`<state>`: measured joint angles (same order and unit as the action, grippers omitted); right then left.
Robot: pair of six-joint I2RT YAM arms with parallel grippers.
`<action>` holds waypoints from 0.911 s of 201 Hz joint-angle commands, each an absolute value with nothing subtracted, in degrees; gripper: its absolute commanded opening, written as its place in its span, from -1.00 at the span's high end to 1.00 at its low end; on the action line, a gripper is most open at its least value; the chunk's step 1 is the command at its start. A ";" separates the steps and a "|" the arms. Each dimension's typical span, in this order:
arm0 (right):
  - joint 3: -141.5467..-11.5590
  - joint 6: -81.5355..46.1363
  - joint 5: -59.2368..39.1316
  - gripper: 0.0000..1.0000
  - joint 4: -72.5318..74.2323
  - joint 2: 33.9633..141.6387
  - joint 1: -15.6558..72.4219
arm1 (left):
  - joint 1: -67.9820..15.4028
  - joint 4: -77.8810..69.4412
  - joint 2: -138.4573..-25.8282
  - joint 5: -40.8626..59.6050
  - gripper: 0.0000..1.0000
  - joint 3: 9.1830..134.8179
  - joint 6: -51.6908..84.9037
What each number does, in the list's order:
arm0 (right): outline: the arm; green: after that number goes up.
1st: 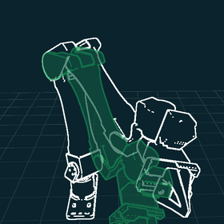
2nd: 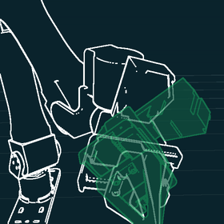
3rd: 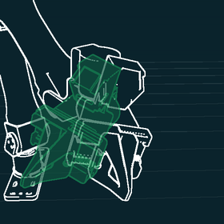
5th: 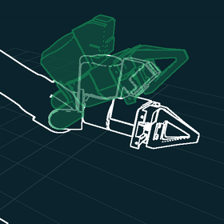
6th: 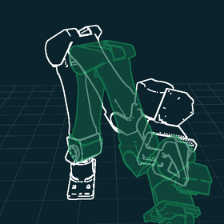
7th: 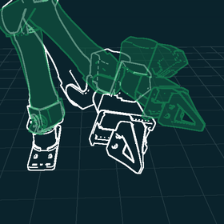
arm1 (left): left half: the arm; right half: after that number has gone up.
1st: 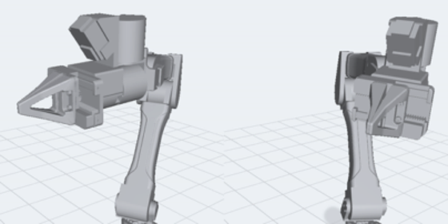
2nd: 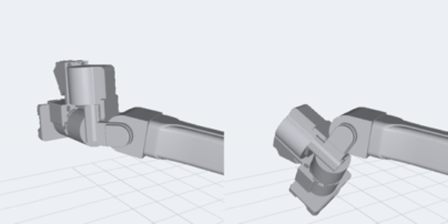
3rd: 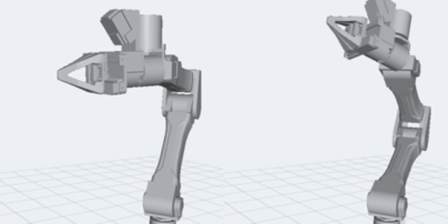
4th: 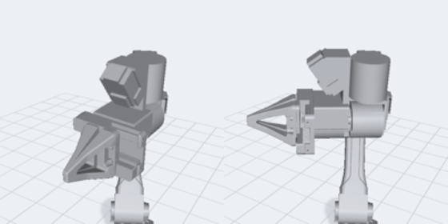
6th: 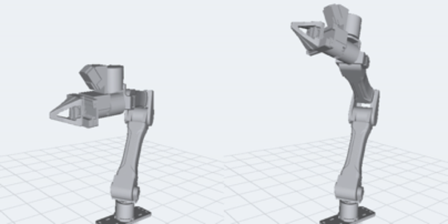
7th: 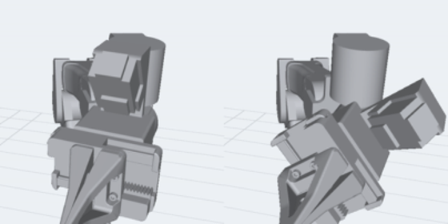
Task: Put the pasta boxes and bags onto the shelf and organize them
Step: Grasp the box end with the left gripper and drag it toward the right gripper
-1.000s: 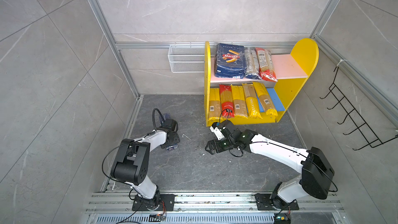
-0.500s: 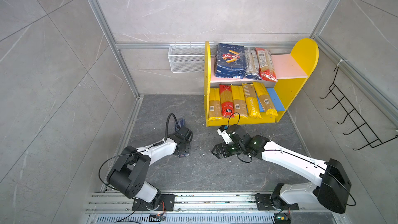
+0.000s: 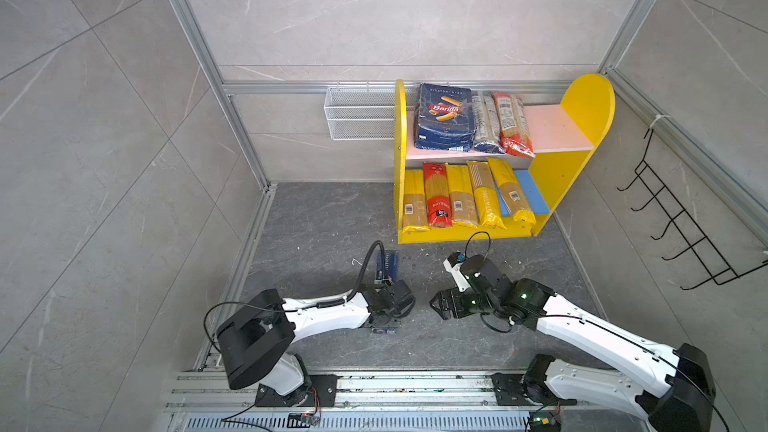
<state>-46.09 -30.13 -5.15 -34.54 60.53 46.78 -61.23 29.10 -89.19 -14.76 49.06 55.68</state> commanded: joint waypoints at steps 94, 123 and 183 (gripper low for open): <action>-42.54 -33.21 1.45 -0.81 -41.25 56.95 46.88 | -61.81 26.41 -94.75 -15.21 -0.51 60.76 52.61; -42.61 -34.33 1.53 -0.82 -39.46 58.89 48.16 | -61.85 28.35 -87.37 -16.58 -0.59 56.37 53.45; -43.19 -40.12 4.14 -0.82 -30.55 68.35 55.38 | -61.85 42.20 -65.39 -25.17 -0.76 49.60 56.41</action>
